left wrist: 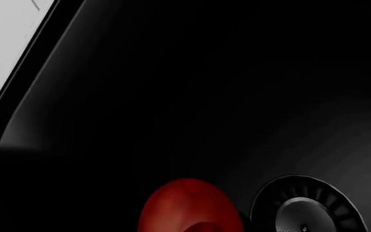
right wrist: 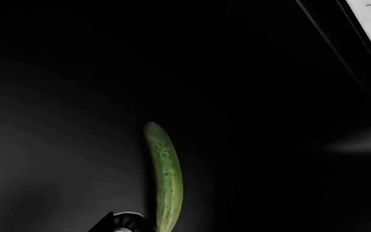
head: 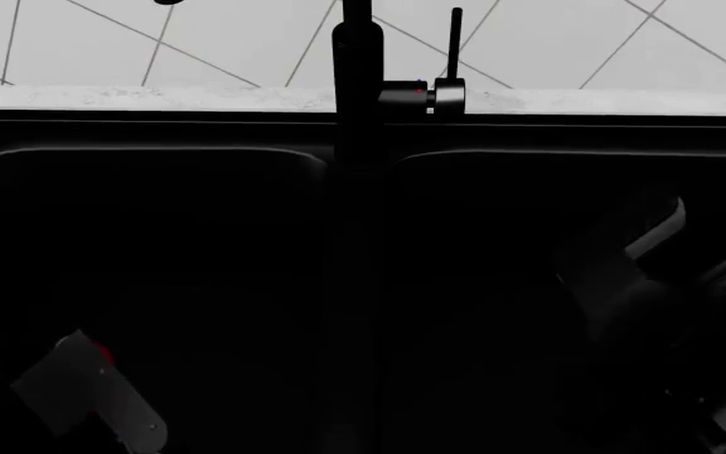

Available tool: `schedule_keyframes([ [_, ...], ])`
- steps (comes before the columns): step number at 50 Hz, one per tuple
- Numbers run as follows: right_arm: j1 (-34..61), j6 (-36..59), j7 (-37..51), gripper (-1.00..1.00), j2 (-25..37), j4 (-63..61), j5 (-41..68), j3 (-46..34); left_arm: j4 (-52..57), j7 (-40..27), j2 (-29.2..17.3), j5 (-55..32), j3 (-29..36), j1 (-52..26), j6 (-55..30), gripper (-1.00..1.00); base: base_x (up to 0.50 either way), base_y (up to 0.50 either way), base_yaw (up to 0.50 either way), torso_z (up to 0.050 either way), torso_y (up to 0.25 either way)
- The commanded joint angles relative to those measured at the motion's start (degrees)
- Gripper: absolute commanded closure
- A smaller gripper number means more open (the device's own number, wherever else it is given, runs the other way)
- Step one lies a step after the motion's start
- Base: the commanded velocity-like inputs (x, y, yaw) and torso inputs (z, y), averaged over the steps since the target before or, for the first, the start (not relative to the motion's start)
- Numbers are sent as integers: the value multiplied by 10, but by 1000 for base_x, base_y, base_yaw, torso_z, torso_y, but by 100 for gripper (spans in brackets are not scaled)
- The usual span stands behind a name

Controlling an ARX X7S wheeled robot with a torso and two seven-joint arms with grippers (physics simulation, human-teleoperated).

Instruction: Pick the vegetables from the sink and place them on the cutting board.

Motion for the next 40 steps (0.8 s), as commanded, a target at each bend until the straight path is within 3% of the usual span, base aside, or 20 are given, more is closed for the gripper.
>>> schedule_keyframes([
  [1, 6, -39, -54, -100, -45, 98, -65, -50, 8, -10, -3, 0, 3, -3, -5, 100, 0, 0, 0, 0, 0],
  [20, -21, -164, -146, -100, -136, 309, -149, -102, 17, -18, -2, 1, 6, -1, -6, 100, 0, 0, 0, 0, 0],
  [40, -49, -325, -220, -100, -185, 510, -166, -74, 11, -18, 9, 8, 26, -15, -13, 100, 0, 0, 0, 0, 0],
])
